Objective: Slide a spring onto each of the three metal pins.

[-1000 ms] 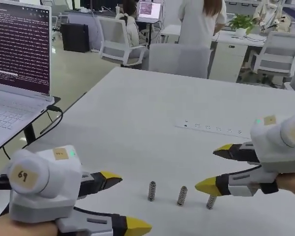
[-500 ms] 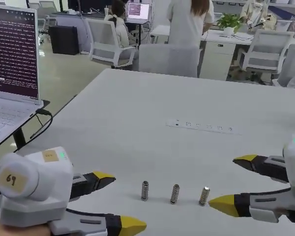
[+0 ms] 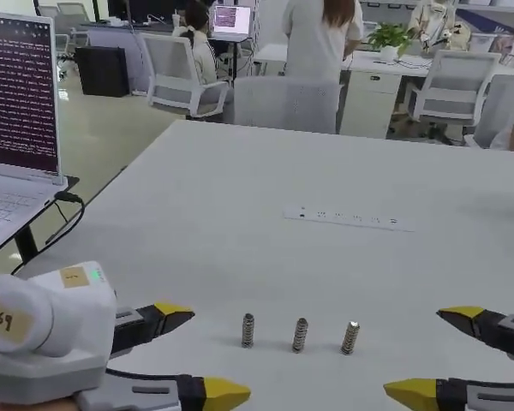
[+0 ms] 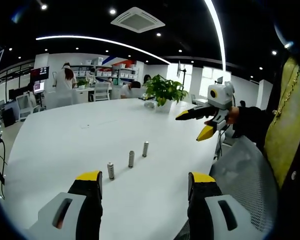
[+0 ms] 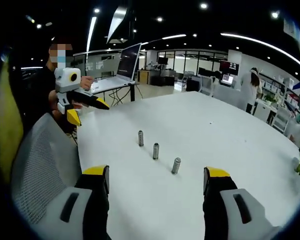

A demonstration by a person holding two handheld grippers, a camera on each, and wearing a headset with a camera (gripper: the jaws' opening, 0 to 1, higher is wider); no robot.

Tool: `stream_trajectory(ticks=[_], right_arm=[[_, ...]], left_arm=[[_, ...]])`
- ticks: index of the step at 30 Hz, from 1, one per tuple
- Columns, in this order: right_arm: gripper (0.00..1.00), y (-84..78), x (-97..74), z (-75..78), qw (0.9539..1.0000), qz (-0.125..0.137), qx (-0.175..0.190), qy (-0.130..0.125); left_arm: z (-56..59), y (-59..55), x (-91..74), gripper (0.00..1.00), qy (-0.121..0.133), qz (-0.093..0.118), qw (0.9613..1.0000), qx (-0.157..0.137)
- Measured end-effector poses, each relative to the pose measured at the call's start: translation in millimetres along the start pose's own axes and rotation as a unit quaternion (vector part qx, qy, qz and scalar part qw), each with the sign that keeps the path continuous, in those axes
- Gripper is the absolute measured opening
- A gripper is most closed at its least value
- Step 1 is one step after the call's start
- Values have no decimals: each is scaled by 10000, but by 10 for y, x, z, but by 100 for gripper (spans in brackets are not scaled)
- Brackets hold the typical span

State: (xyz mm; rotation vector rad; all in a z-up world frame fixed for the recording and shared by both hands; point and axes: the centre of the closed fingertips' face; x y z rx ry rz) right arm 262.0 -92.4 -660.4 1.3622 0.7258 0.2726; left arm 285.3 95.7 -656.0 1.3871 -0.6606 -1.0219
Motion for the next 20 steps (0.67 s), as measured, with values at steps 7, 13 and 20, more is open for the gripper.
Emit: stream_trajectory(ticks=[7,13,20], right_arm=[[76,-144,3,-37,9998,61,169,-131],[76,-115,-11,-25,9997,82,183,-159],[76,-145,4,-53,9998,3,134,-130]], left_arm=[[-14,-29,2,66,25,2,10000,-67],[-24,-51,4,66,35,-9,9999,-95],[-21,-70,6,65,36,-3,9999,-122]])
Point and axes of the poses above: the centre of the closed fingertips' face, and the gripper's own axes: x roughly forward along the fingers, z roughly to its right, y roughly out of its top, and after that the axes turned 10 degrees about z, right-handed
